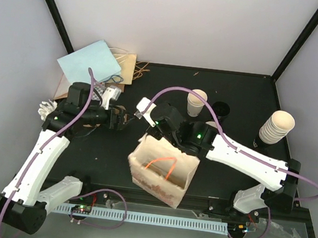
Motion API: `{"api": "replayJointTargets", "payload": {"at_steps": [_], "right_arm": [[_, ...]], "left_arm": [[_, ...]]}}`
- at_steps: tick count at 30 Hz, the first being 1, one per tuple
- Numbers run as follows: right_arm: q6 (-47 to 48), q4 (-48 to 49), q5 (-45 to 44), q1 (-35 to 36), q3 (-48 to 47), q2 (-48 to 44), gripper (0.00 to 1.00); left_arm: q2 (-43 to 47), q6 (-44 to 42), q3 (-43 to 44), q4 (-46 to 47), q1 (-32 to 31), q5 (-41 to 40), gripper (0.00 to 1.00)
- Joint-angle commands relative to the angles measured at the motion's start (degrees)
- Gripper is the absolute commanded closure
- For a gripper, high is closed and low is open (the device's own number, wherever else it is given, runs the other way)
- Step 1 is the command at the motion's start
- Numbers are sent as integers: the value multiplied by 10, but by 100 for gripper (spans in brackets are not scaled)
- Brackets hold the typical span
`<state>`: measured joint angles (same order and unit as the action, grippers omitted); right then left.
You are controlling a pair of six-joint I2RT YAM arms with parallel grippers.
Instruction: Pack the takeout coffee
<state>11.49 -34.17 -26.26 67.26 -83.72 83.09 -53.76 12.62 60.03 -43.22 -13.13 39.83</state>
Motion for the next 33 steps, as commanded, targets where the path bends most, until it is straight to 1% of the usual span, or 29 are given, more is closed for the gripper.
{"api": "replayJointTargets", "payload": {"at_steps": [1,5,9,14,18,21,22,23,25,27,30,33], "right_arm": [[-23,-1,15,13,10,-9,90],[-53,27,-31,41,39,-21,92],[-69,38,-24,43,30,-31,92],[-71,15,-21,43,-14,-33,90],[-88,-14,-37,42,-48,-39,88],[-101,-31,-53,42,-58,-58,84],[-105,-40,-59,42,-61,-66,80],[-110,-48,-67,41,-63,-74,72],[-117,-63,-78,41,-60,-96,59],[-127,-80,-85,36,-56,-125,42],[-153,-109,-100,27,-47,-166,21],[-188,-134,-119,18,-35,-206,8]], "left_arm": [[1,5,17,0,-23,-5,10],[10,25,12,-12,-73,-26,10],[34,43,13,-41,-138,-88,10],[57,45,34,-75,-179,-128,9],[41,48,51,-92,-224,-175,9],[20,19,74,-100,-262,-210,9],[12,-2,79,-102,-268,-216,9],[5,-26,87,-102,-270,-221,9],[-10,-77,105,-101,-270,-230,10],[-26,-126,122,-93,-270,-224,10],[-56,-210,134,-78,-270,-162,10],[-98,-272,153,-72,-270,-99,10]]}}
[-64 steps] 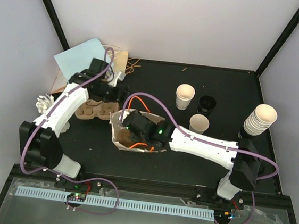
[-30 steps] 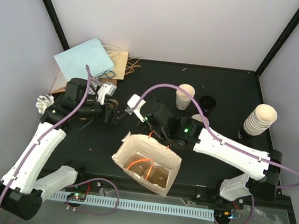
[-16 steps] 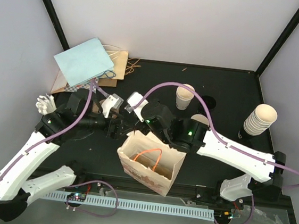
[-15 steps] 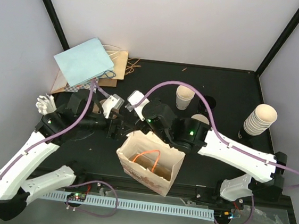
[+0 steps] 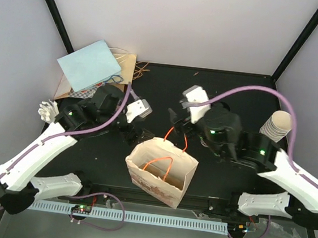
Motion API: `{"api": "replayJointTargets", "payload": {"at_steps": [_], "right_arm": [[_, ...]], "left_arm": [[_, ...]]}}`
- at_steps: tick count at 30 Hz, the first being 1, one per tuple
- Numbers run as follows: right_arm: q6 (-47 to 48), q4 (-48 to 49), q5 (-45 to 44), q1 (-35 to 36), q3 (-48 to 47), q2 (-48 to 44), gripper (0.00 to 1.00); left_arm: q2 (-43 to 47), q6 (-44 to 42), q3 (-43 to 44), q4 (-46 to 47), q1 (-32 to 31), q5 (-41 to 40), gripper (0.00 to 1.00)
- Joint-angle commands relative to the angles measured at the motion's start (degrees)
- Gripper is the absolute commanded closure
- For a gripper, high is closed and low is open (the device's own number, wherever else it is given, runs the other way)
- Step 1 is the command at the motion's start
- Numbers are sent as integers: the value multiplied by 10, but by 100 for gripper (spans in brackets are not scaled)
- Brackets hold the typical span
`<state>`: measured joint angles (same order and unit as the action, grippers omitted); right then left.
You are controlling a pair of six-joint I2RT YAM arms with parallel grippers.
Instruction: Pack the takeout coffee
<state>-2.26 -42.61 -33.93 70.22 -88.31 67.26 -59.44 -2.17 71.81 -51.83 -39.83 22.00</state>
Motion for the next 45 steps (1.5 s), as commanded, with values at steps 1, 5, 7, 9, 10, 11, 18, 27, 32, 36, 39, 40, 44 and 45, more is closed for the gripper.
{"api": "replayJointTargets", "payload": {"at_steps": [1,5,7,9,10,11,18,27,32,36,39,40,44,45], "right_arm": [[-62,-56,-49,-14,18,-62,5],[-94,-80,-66,-20,47,-107,1],[-106,-90,-71,-22,58,-125,1],[-111,-98,-74,-23,68,-139,0],[-113,-99,-75,-23,72,-144,0],[-114,-101,-77,-23,76,-149,0],[-114,-101,-80,-24,86,-163,0],[-110,-93,-81,-24,97,-164,0],[-117,-94,-84,-26,111,-164,0],[-124,-92,-67,-46,132,-166,0],[-131,-92,-21,-88,154,-162,0],[-134,-93,-1,-104,161,-159,0],[-151,-107,88,-188,176,-138,1],[-152,-111,113,-210,178,-128,3]], "left_arm": [[-58,-144,47,6,-3,106,12],[-129,-211,97,-34,-3,210,20],[-163,-237,115,-52,-4,247,25],[-184,-253,130,-69,-3,284,26],[-192,-256,132,-73,-4,297,26],[-197,-259,132,-73,-6,306,27],[-229,-258,130,-70,-28,316,40],[-244,-262,156,-109,-36,260,98],[-207,-206,139,-81,-18,181,98],[-183,-161,118,-72,25,154,98],[-160,-119,88,-51,75,154,99],[-151,-103,79,-40,92,156,98],[-107,-46,41,11,148,144,98],[-99,-33,33,24,154,132,98]]}}
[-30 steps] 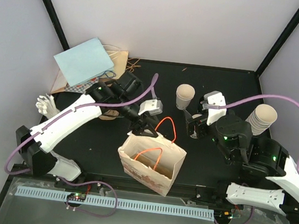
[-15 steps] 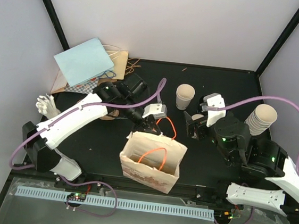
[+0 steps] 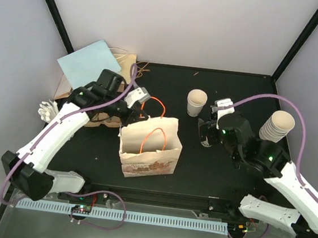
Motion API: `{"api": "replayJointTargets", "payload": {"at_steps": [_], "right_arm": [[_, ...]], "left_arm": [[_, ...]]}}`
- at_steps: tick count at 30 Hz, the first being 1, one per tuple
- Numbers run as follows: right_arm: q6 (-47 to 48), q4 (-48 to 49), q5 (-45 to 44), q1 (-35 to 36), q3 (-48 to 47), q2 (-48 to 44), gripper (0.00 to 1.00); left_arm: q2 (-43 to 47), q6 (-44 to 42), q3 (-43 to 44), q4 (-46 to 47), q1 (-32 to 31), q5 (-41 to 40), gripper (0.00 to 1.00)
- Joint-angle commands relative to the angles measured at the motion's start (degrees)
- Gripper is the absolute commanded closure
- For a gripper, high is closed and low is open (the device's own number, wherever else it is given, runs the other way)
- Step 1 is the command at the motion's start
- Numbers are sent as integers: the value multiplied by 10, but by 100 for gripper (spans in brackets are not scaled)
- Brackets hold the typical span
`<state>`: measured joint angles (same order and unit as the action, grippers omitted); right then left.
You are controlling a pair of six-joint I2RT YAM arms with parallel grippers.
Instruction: Pack the takeout coffee
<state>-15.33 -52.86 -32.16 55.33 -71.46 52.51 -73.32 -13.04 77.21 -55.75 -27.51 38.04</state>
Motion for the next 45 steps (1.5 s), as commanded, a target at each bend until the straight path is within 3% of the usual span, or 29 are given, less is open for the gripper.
{"api": "replayJointTargets", "payload": {"at_steps": [1,6,15,26,28,30,31,38,39,45], "right_arm": [[-26,-13,113,-83,11,29,5],[-59,-40,139,-151,26,95,30],[-80,8,155,-220,69,125,33],[-67,21,232,-223,50,144,37],[-63,21,232,-223,48,140,36],[-60,17,229,-223,47,139,35],[-58,14,228,-223,47,139,35],[-56,10,221,-222,51,129,33],[-55,10,220,-223,51,126,33],[-69,-5,207,-223,39,123,31]], "left_arm": [[44,91,-27,75,35,-40,99],[46,141,-36,95,57,-61,98],[63,195,-60,144,88,-112,98],[62,260,-76,210,100,-150,96],[69,266,-81,213,101,-152,86],[82,266,-86,212,101,-146,55],[89,265,-86,209,101,-147,47],[187,274,-87,164,104,-239,7],[203,276,-81,151,106,-261,2],[245,342,-17,3,121,-475,1]]}}
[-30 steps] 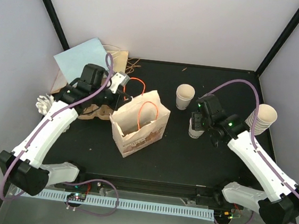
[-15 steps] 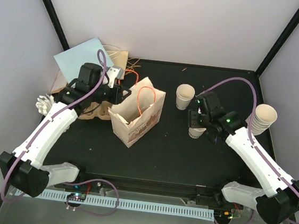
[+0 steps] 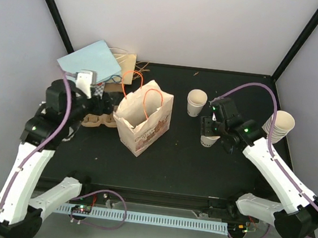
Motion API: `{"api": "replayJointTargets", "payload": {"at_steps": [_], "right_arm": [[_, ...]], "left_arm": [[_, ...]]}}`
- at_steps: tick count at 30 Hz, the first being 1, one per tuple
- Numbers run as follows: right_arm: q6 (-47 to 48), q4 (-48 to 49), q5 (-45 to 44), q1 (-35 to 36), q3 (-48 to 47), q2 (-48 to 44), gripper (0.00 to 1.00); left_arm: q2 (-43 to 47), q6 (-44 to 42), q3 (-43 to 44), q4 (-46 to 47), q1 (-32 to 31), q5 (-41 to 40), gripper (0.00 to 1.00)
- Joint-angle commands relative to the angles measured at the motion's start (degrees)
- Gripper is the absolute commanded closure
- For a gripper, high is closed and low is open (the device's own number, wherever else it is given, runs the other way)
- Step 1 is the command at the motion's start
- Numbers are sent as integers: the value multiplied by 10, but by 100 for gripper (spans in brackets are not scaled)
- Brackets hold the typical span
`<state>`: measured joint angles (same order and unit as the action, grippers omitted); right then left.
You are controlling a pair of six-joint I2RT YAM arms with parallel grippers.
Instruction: Pack the takeout coffee
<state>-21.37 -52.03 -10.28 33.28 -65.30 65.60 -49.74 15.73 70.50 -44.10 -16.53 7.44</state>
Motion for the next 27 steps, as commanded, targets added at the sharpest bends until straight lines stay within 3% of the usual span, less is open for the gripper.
{"api": "replayJointTargets", "payload": {"at_steps": [1,12,19,27], "right_arm": [[-12,-18,-16,-2,-28,-6,31],[-38,-26,-45,-2,-3,-51,30],[-63,-27,-81,-2,60,-105,29],[-151,-73,-105,-3,94,-127,24]], "left_arm": [[8,61,57,-134,13,-189,1],[59,111,-25,-172,45,-255,1],[94,83,-118,-110,45,-109,1],[176,158,-285,-46,44,-5,2]]}}
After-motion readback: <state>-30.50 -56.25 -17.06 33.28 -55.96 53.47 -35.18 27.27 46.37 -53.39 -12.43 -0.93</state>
